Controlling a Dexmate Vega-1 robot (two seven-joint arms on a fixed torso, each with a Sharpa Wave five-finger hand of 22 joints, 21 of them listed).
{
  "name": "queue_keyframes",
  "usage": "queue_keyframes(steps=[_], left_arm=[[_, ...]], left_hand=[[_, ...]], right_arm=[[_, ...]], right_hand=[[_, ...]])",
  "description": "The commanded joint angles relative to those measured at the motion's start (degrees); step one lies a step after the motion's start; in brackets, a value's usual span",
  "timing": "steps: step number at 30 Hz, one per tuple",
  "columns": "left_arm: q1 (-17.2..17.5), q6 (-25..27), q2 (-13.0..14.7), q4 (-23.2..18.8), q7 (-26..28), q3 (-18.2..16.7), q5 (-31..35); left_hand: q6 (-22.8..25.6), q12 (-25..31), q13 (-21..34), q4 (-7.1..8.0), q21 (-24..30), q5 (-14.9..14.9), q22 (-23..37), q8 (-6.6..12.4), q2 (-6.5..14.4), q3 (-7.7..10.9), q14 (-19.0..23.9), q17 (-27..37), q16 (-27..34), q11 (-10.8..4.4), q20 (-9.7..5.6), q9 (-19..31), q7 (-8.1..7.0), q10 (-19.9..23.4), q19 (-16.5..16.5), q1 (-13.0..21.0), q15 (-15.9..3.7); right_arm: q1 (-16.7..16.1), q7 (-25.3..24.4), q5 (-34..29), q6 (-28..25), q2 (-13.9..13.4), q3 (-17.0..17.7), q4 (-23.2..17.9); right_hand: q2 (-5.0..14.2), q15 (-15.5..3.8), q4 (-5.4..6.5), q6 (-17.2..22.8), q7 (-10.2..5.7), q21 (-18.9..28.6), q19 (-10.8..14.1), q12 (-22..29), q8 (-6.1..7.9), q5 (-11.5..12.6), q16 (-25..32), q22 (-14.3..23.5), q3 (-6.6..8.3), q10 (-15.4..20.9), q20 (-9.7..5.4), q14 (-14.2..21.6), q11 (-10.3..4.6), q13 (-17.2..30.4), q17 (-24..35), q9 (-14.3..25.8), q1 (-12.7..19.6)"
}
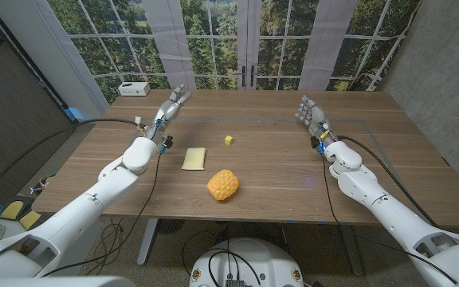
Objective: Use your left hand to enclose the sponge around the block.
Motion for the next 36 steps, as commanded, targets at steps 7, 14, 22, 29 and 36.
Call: queue_keyframes(steps=[7,14,22,29,36], left_arm=[[4.26,5.81,11.67,-11.07,-0.62,-2.6,11.11],[7.28,7.06,14.56,-14.9,1.99,-3.86,16.7],[10.1,9.27,18.25,-18.93,1.16,-5.37,20.44],[12.01,11.23,20.29,-21.52,0.08,-6.7,21.7],[14.01,15.15,22.13,-24.61,-0.64,-7.66,24.13]], left_hand=[[0.84,0.17,-0.11,-0.64,0.45,-0.3,0.08,0.21,-0.73,-0.1,1.24,-0.07,0.5,-0.05,0.03,0.08,-0.2,0.88,1.5,0.18,-0.14],[1.11,0.21,-0.16,-0.82,0.56,-0.31,0.09,0.13,-0.92,-0.24,1.77,-0.06,0.56,-0.11,-0.08,0.09,-0.38,1.38,2.14,0.21,-0.36],[2.58,0.51,-0.24,-1.3,0.72,-0.3,0.08,0.3,-1.47,-0.61,3.28,-0.08,0.77,-0.42,-0.22,0.12,-0.79,3.06,3.42,0.3,-0.92],[3.83,0.36,-0.28,-1.63,0.61,-0.27,0.07,0.54,-1.85,-0.81,3.4,-0.09,0.61,-0.45,-0.27,0.13,-0.87,3.2,3.63,0.42,-1.02],[4.9,0.19,-0.32,-2.18,0.38,-0.22,0.05,0.65,-2.48,-1.06,3.53,-0.12,0.41,-0.44,0.91,0.15,-0.48,3.39,3.68,0.73,-1.35]], right_arm=[[-3.5,-4.11,-2.12,-0.3,-0.81,-0.24,-6.66],[-4.5,-5.15,-2.77,-0.15,-0.86,-0.35,-8.5],[-5.75,-5.94,-3.53,1.08,-0.13,-0.82,-9.46],[-7.33,-7.15,-4.65,2.13,-0.13,-0.9,-11.33],[-8.58,-7.96,-5.9,2.95,-0.26,-1.11,-12.97]], right_hand=[[-0.06,0.74,-0.38,0.4,-0.45,-0.11,-0.04,0.13,0.23,0.31,-0.02,0.19,0.01,-0.08,0.17,0.14,0.22,0.3,0.25,0.23,0.44],[-0.08,0.75,-0.42,0.49,-0.42,-0.1,-0.03,0.11,0.25,0.3,-0.01,0.2,-0.06,-0.03,0.13,0.17,0.14,0.29,0.25,0.23,0.39],[-0.05,0.69,-0.46,0.54,-0.41,-0.07,-0.01,0.12,0.24,0.29,-0.02,0.2,-0.13,0.09,0.14,0.19,0.21,0.29,0.27,0.24,0.34],[-0.03,0.71,-0.49,0.58,-0.46,-0.05,0.02,0.13,0.24,0.29,-0.02,0.2,-0.2,0.21,0.16,0.21,0.24,0.29,0.28,0.24,0.3],[-0.06,0.75,-0.57,0.81,-0.51,-0.03,0.04,0.16,0.3,0.29,-0.02,0.2,-0.25,0.37,0.2,0.26,0.3,0.29,0.27,0.24,0.3]])
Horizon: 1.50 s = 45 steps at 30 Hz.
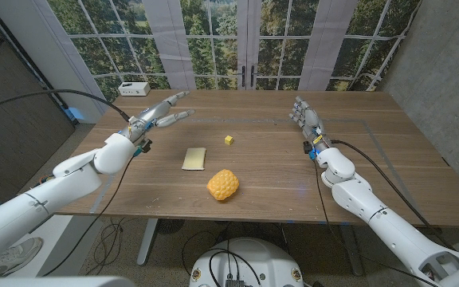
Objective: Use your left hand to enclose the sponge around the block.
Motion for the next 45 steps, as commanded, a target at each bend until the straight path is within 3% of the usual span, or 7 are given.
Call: queue_keyframes(steps=[1,16,20,26,37,40,45], left_arm=[[3.41,5.46,4.02,-5.4,-1.82,-1.81,4.22],[3.47,13.18,7.16,-9.95,-5.78,-0.61,10.91],[3.69,15.23,6.87,-10.82,-4.98,-0.13,13.07],[2.44,20.31,7.61,-13.86,-7.98,2.52,19.55],[-2.27,24.64,7.6,-17.09,-18.57,6.39,24.88],[-3.58,25.46,7.31,-17.51,-21.03,7.69,27.05],[-6.0,27.17,6.7,-18.67,-27.3,9.41,29.14]], left_hand=[[1.21,0.13,-0.08,-0.78,-0.15,-0.2,0.03,0.31,-1.04,-0.03,0.49,0.13,-0.08,-0.06,1.16,0.15,0.2,0.44,0.13,0.4,0.03],[3.9,0.27,-0.2,-3.73,-0.38,0.45,-0.05,0.4,-4.37,-1.01,2.86,0.09,0.07,-0.62,1.59,0.21,0.66,2.98,2.06,2.93,-0.81],[-0.77,-0.69,-0.22,-6.07,-0.97,1.28,-0.08,-1.57,-6.57,-1.53,3.02,0.1,-0.38,-0.76,1.34,0.3,0.19,2.27,2.61,6.27,-0.92],[-2.13,-1.06,-0.2,-6.95,-1.15,1.78,-0.09,-1.71,-6.8,-1.37,2.76,0.11,-0.66,-0.8,0.73,0.37,0.6,2.08,3.17,8.53,-1.04],[1.88,-1.87,0.16,-7.43,-3.23,3.79,-0.05,0.42,-9.68,-4.37,2.12,0.28,-0.89,0.63,1.85,0.76,10.94,2.31,2.87,15.98,0.46],[4.73,-1.13,0.31,-7.19,-3.72,4.11,0.02,1.16,-9.6,-5.83,3.95,0.4,-0.29,1.9,1.91,0.83,12.67,4.75,3.05,17.11,0.78],[7.06,-0.58,0.41,-7.06,-4.15,4.34,0.07,1.71,-9.5,-6.91,5.35,0.46,0.08,1.86,2.38,0.86,12.6,6.68,3.01,17.93,0.79]], right_arm=[[-2.33,-1.69,-1.83,1.24,0.01,-0.33,-3.02],[-4.62,-3.74,-3.17,1.1,-0.2,-0.23,-5.53],[-4.74,-3.87,-3.29,0.96,-0.25,-0.2,-5.68],[-4.43,-3.2,-3.08,1.69,0.04,-0.21,-4.66],[-4.3,-2.17,-2.05,3.42,0.87,0.05,-2.39],[-4.37,-2.0,-2.07,3.84,0.82,0.16,-2.14],[-4.59,-1.79,-1.76,4.23,0.82,0.37,-1.81]], right_hand=[[-0.05,0.25,-0.36,0.51,-0.2,-0.04,0.04,0.16,0.3,0.3,-0.02,0.21,-0.02,0.38,0.2,0.25,0.31,0.29,0.28,0.25,0.31],[-0.06,0.3,-0.43,0.63,-0.18,-0.02,0.05,0.17,0.3,0.3,-0.01,0.2,-0.14,0.59,0.27,0.33,0.33,0.29,0.29,0.25,0.23],[-0.03,0.27,-0.43,0.61,-0.18,-0.03,0.03,0.17,0.27,0.29,0.0,0.2,-0.18,0.65,0.28,0.36,0.35,0.29,0.31,0.25,0.19],[-0.04,0.32,-0.38,0.67,-0.18,-0.02,0.03,0.16,0.28,0.28,0.01,0.2,-0.27,0.68,0.31,0.38,0.35,0.29,0.34,0.25,0.05],[0.0,0.38,-0.15,0.79,-0.18,-0.01,0.05,0.17,0.28,0.26,0.06,0.21,-0.46,0.84,0.35,0.41,0.38,0.29,0.45,0.25,-0.37],[0.0,0.32,-0.06,0.79,-0.15,0.0,0.05,0.18,0.28,0.25,0.09,0.21,-0.52,0.9,0.39,0.47,0.37,0.29,0.48,0.25,-0.52],[-0.03,0.4,0.1,0.81,-0.19,0.01,0.08,0.19,0.26,0.24,0.14,0.21,-0.65,0.99,0.39,0.59,0.41,0.29,0.53,0.25,-0.8]])
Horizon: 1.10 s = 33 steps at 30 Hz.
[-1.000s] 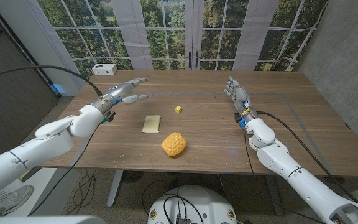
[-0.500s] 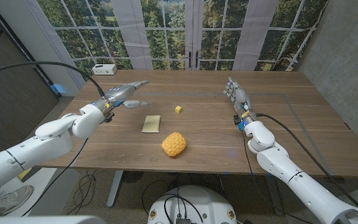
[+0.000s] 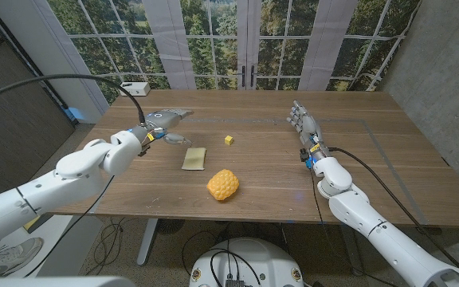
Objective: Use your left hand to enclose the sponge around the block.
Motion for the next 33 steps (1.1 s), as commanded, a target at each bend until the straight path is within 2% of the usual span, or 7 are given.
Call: queue_keyframes(steps=[1,7,8,10,22,27,33], left_arm=[[-5.04,3.69,-0.66,-2.97,-10.01,4.6,6.58],[-6.62,4.95,-1.52,-3.44,-15.49,5.48,6.83],[-6.25,4.96,-1.34,-3.57,-14.4,5.71,8.22],[-7.42,5.62,-1.59,-4.08,-17.71,6.77,10.0],[-9.35,7.93,-3.38,-4.7,-26.33,8.98,15.12],[-9.84,7.57,-4.05,-4.32,-27.88,9.39,15.84],[-10.54,7.0,-5.27,-3.34,-29.2,9.54,15.41]], left_hand=[[1.85,0.5,0.26,0.04,-0.35,0.64,0.2,0.68,-0.01,-0.64,1.1,0.31,0.73,0.06,0.65,0.18,0.04,1.36,-0.17,1.09,-0.08],[2.29,0.51,0.3,0.07,-0.57,0.74,0.22,0.68,0.0,-1.08,1.13,0.33,0.65,-0.23,0.92,0.19,-0.27,1.61,-0.28,1.44,-0.17],[2.56,0.57,0.32,0.09,-0.62,0.78,0.22,0.73,0.01,-1.26,1.13,0.34,0.62,-0.27,0.86,0.19,-0.46,1.85,-0.26,1.56,-0.21],[2.54,0.53,0.33,0.11,-0.69,0.83,0.23,0.65,0.03,-1.42,1.05,0.35,0.56,-0.32,0.94,0.19,-0.4,1.84,-0.26,1.67,-0.19],[4.19,0.66,0.44,0.27,-1.07,1.14,0.29,0.83,0.25,-2.52,0.68,0.38,0.28,-0.97,0.69,0.21,-1.29,2.78,-0.14,2.54,-0.47],[4.52,0.72,0.48,0.36,-1.19,1.24,0.31,0.79,0.31,-2.91,0.94,0.39,0.34,-0.89,0.74,0.21,-1.52,3.16,-0.07,2.76,-0.7],[5.45,1.09,0.53,0.58,-1.31,1.38,0.34,0.83,0.39,-3.63,1.81,0.4,0.6,-1.71,0.63,0.21,-2.1,4.53,0.25,2.93,-0.89]], right_arm=[[-0.42,0.57,1.01,1.46,0.39,0.53,1.11],[-0.47,1.15,1.11,2.06,0.18,0.69,1.56],[-0.5,1.04,1.24,2.04,0.27,0.76,1.54],[-0.5,1.09,1.46,2.05,0.35,0.83,1.6],[0.78,3.14,2.3,3.1,1.1,0.47,4.5],[1.04,3.5,2.52,3.24,1.19,0.47,5.04],[1.23,3.81,2.76,3.43,1.34,0.47,5.6]], right_hand=[[-0.04,0.17,0.07,0.42,0.02,-0.01,0.03,0.18,0.26,0.24,0.15,0.22,-0.22,0.45,0.44,0.37,-0.11,0.29,0.24,0.25,-0.83],[-0.16,0.22,0.19,0.44,0.01,0.01,0.06,0.15,0.25,0.24,0.14,0.22,-0.37,0.47,0.5,0.4,-0.14,0.29,0.27,0.25,-1.12],[-0.19,0.27,0.2,0.43,0.02,0.01,0.06,0.15,0.24,0.25,0.15,0.22,-0.39,0.49,0.5,0.44,-0.13,0.29,0.27,0.25,-1.16],[-0.21,0.25,0.23,0.48,-0.01,0.0,0.04,0.16,0.25,0.25,0.15,0.22,-0.41,0.54,0.53,0.49,-0.2,0.29,0.27,0.25,-1.22],[-0.22,0.26,0.26,0.51,-0.08,0.02,0.07,0.18,0.23,0.33,0.13,0.22,-0.39,0.73,0.59,0.68,-0.09,0.29,0.21,0.25,-1.35],[-0.22,0.17,0.29,0.55,-0.1,0.02,0.07,0.17,0.24,0.35,0.12,0.22,-0.39,0.78,0.59,0.74,-0.11,0.29,0.2,0.25,-1.42],[-0.23,0.32,0.28,0.67,-0.06,0.03,0.08,0.19,0.26,0.38,0.07,0.22,-0.36,0.93,0.6,0.8,-0.06,0.28,0.16,0.24,-1.45]])
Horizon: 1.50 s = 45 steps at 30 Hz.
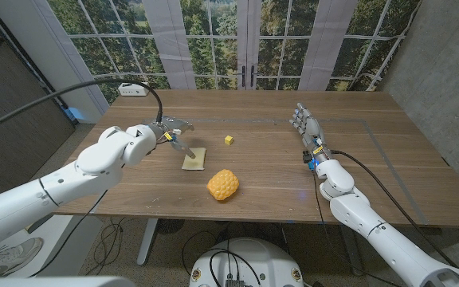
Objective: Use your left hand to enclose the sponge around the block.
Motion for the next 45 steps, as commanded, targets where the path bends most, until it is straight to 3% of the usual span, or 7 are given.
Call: queue_keyframes(steps=[1,7,20,35,38,41,45], left_arm=[[-2.05,-0.29,-2.16,1.16,-5.32,1.38,1.48],[-3.75,-0.68,-3.54,2.22,-8.43,3.74,5.0],[-2.82,-1.11,-5.26,2.58,-7.0,4.34,7.44],[-1.97,1.55,-7.48,2.13,-14.05,5.83,18.3],[-1.28,1.5,-7.82,2.46,-12.85,6.06,20.31],[0.28,1.3,-8.3,2.9,-9.47,4.49,17.55],[0.0,1.28,-9.09,3.58,-9.76,5.29,18.92]], left_hand=[[0.75,0.59,0.28,0.1,-0.19,0.51,0.08,0.25,0.18,-0.58,1.2,0.14,0.25,-0.33,0.28,0.21,-0.48,1.12,0.74,0.76,-0.51],[0.94,0.84,0.3,0.24,-0.34,0.63,0.1,0.04,0.36,-1.13,1.8,0.13,0.35,-0.75,0.32,0.21,-0.83,2.19,0.91,0.98,-0.6],[1.58,1.21,0.33,0.2,-0.5,0.87,0.12,-0.08,0.82,-1.54,2.88,0.09,0.55,-1.08,0.18,0.21,-1.31,3.81,1.32,2.02,-0.87],[2.67,1.72,0.38,0.36,-0.77,1.02,0.15,-0.15,0.93,-2.36,3.95,0.08,0.66,-1.17,0.51,0.22,-1.78,6.03,1.66,2.71,-1.16],[2.89,1.81,0.4,0.42,-0.8,1.05,0.16,-0.17,0.95,-2.54,4.09,0.08,0.65,-1.23,0.67,0.22,-1.71,6.46,1.78,2.77,-1.24],[2.65,1.69,0.42,0.51,-0.85,1.05,0.17,-0.34,0.97,-2.71,4.04,0.09,0.59,-1.18,0.73,0.23,-1.75,6.29,1.81,2.74,-1.19],[2.31,1.42,0.43,0.73,-0.88,1.08,0.2,-0.63,1.13,-3.0,4.16,0.11,0.54,-0.78,0.85,0.24,-1.69,5.92,2.03,2.64,-1.13]], right_arm=[[0.55,0.96,0.64,0.55,0.35,-0.08,1.43],[0.39,0.76,0.74,0.71,0.37,0.11,1.54],[-0.02,1.16,1.38,1.45,0.65,0.32,2.46],[-0.59,1.86,2.14,2.35,0.75,0.63,3.13],[-0.72,1.94,2.2,2.4,0.6,0.73,3.0],[-0.87,1.84,2.12,2.2,0.37,0.78,2.72],[-1.1,1.77,2.19,2.09,0.18,0.9,2.45]], right_hand=[[0.15,0.11,0.05,0.66,-0.08,0.02,-0.04,0.19,0.26,0.39,0.07,0.22,-0.13,0.41,0.49,0.18,0.05,0.29,0.17,0.25,-0.46],[0.17,0.1,0.09,0.7,-0.1,0.04,-0.02,0.19,0.26,0.41,0.09,0.22,-0.13,0.49,0.46,0.32,0.1,0.28,0.16,0.25,-0.55],[0.14,0.33,0.15,0.88,-0.1,0.1,0.16,0.25,0.29,0.44,0.13,0.22,-0.13,0.84,0.66,0.67,0.14,0.28,0.13,0.24,-0.72],[0.16,0.5,0.26,1.06,-0.05,0.17,0.36,0.26,0.3,0.48,0.21,0.22,-0.12,1.14,0.68,1.19,0.19,0.28,0.09,0.24,-0.95],[0.13,0.51,0.26,1.06,0.0,0.17,0.36,0.25,0.29,0.49,0.2,0.22,-0.12,1.13,0.73,1.21,0.21,0.27,0.08,0.24,-0.98],[0.1,0.57,0.26,1.16,-0.07,0.17,0.38,0.24,0.32,0.5,0.2,0.22,-0.12,1.17,0.77,1.28,0.16,0.27,0.07,0.24,-1.0],[0.08,0.59,0.27,1.2,-0.06,0.17,0.38,0.28,0.32,0.5,0.21,0.22,-0.13,1.33,0.83,1.4,0.26,0.27,0.06,0.24,-1.04]])
